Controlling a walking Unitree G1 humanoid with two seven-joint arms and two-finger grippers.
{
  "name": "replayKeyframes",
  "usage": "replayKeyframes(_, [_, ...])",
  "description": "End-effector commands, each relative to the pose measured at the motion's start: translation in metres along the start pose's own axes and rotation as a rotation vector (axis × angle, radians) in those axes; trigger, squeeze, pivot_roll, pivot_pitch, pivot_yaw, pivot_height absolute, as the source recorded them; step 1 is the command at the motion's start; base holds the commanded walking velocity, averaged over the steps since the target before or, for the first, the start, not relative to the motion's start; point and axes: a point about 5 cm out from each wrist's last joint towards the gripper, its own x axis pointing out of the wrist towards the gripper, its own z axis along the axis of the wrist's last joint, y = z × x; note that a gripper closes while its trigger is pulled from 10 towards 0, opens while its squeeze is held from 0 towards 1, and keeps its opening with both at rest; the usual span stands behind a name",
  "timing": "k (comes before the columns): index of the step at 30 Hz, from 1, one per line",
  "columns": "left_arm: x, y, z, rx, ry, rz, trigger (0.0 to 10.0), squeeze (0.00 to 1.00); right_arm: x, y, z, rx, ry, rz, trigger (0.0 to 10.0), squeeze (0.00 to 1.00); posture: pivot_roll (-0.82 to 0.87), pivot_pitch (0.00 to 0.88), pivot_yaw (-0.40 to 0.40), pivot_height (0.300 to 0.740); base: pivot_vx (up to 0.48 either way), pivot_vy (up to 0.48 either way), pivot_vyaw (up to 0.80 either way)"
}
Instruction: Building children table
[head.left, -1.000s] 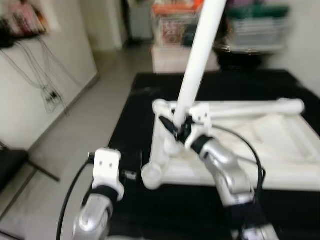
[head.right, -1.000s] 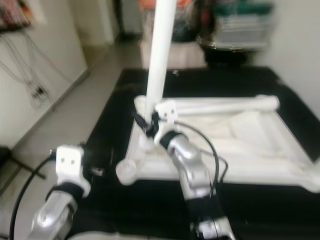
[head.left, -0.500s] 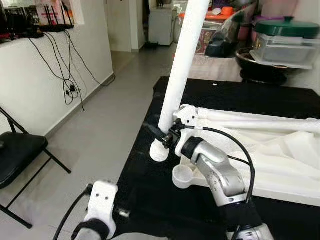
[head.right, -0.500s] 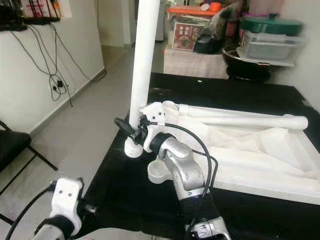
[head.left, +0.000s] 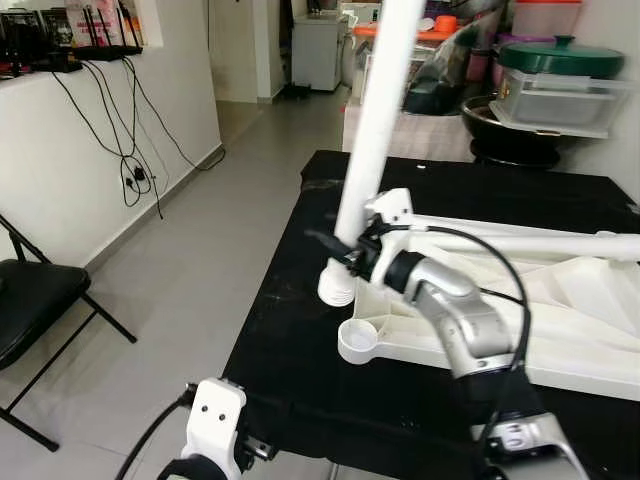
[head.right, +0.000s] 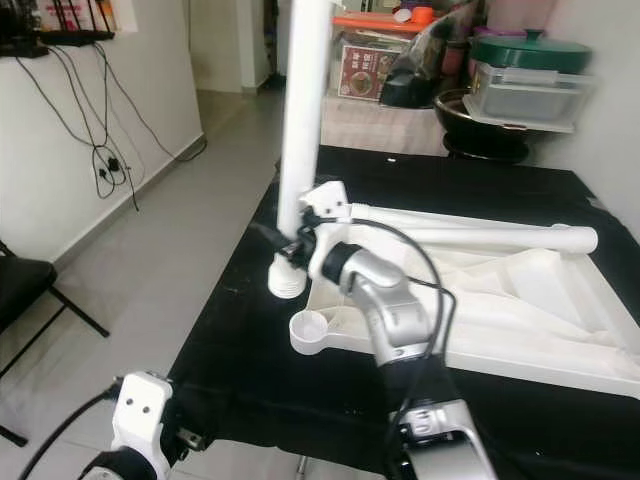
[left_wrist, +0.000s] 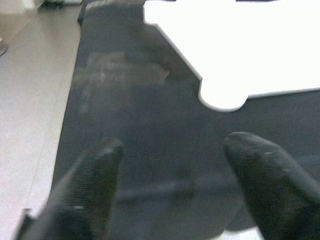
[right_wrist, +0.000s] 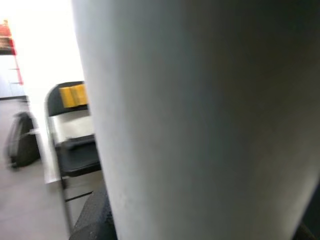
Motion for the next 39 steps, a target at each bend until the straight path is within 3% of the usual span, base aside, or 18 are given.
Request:
replayKeyframes(1, [-0.002, -0.008, 0.011, 0.000, -0.039, -0.085, 0.0, 0.00, -0.001, -0.001, 0.012, 0.001, -0.032, 0.118, 10.0, 0.00, 0.06, 0.078, -0.029, 0.740, 0.000, 0.000, 0.00])
replayKeyframes(2, [-0.002, -0.008, 0.011, 0.000, -0.039, -0.085, 0.0, 0.00, -0.001, -0.001, 0.012, 0.001, -0.032, 0.118, 10.0, 0.00, 0.06, 0.078, -0.029, 0.740, 0.000, 0.000, 0.00])
replayKeyframes(4, [-0.003, -0.015, 0.029, -0.002, -0.093, -0.168, 0.0, 0.00, -0.008, -0.003, 0.022, -0.024, -0.027, 0.331, 10.0, 0.00, 0.05, 0.117, -0.021, 0.740, 0.000, 0.000, 0.00])
replayKeyframes(6, [-0.004, -0.017, 0.034, -0.002, -0.109, -0.190, 0.0, 0.00, -0.010, -0.004, 0.026, -0.046, -0.026, 0.394, 10.0, 0.00, 0.05, 0.117, -0.021, 0.740, 0.000, 0.000, 0.00])
replayKeyframes(8, [-0.004, -0.017, 0.039, 0.011, -0.119, -0.206, 0.0, 0.00, -0.009, -0.006, 0.031, -0.039, -0.026, 0.440, 10.0, 0.00, 0.06, 0.126, -0.019, 0.740, 0.000, 0.000, 0.00])
replayKeyframes(10, [-0.009, -0.018, 0.050, 0.033, -0.135, -0.232, 0.0, 0.00, 0.001, -0.002, 0.052, -0.038, -0.065, 0.625, 10.0, 0.00, 0.07, 0.166, -0.006, 0.740, 0.000, 0.000, 0.00])
replayKeyframes(18, [-0.020, -0.017, 0.044, 0.043, -0.101, -0.195, 0.0, 0.00, 0.008, 0.012, 0.059, -0.054, -0.052, 0.812, 10.0, 0.00, 0.08, 0.216, -0.002, 0.740, 0.000, 0.000, 0.00])
replayKeyframes(21, [-0.025, -0.012, 0.043, 0.098, -0.086, -0.137, 0.0, 0.00, 0.013, 0.021, 0.058, -0.084, -0.028, 0.897, 10.0, 0.00, 0.09, 0.256, -0.001, 0.740, 0.000, 0.000, 0.00])
replayKeyframes(22, [-0.026, -0.009, 0.045, 0.143, -0.086, -0.109, 10.0, 0.00, 0.014, 0.027, 0.056, -0.117, 0.002, 0.948, 10.0, 0.00, 0.09, 0.268, 0.003, 0.740, 0.000, 0.000, 0.00])
replayKeyframes(23, [-0.029, -0.004, 0.049, 0.204, -0.090, -0.085, 10.0, 0.00, 0.013, 0.030, 0.053, -0.154, 0.036, 0.995, 10.0, 0.00, 0.09, 0.281, 0.005, 0.740, 0.000, 0.000, 0.00])
replayKeyframes(27, [-0.033, 0.003, 0.053, 0.256, -0.094, -0.058, 10.0, 0.00, 0.013, 0.031, 0.050, -0.183, 0.073, 1.038, 10.0, 0.00, 0.08, 0.294, 0.006, 0.740, 0.000, 0.000, 0.00])
replayKeyframes(29, [-0.034, 0.006, 0.054, 0.237, -0.097, -0.042, 10.0, 0.00, 0.013, 0.028, 0.051, -0.194, 0.084, 1.037, 10.0, 0.00, 0.08, 0.306, 0.006, 0.740, 0.000, 0.000, 0.00])
replayKeyframes(33, [-0.037, -0.001, 0.059, 0.226, -0.132, -0.051, 10.0, 0.00, 0.003, 0.007, 0.063, -0.254, 0.103, 0.965, 10.0, 0.00, 0.08, 0.338, 0.010, 0.740, 0.000, 0.000, 0.00])
replayKeyframes(39, [-0.042, -0.004, 0.061, 0.218, -0.136, -0.067, 10.0, 0.00, -0.010, -0.004, 0.074, -0.267, 0.095, 0.935, 10.0, 0.00, 0.07, 0.352, 0.028, 0.740, 0.000, 0.000, 0.00])
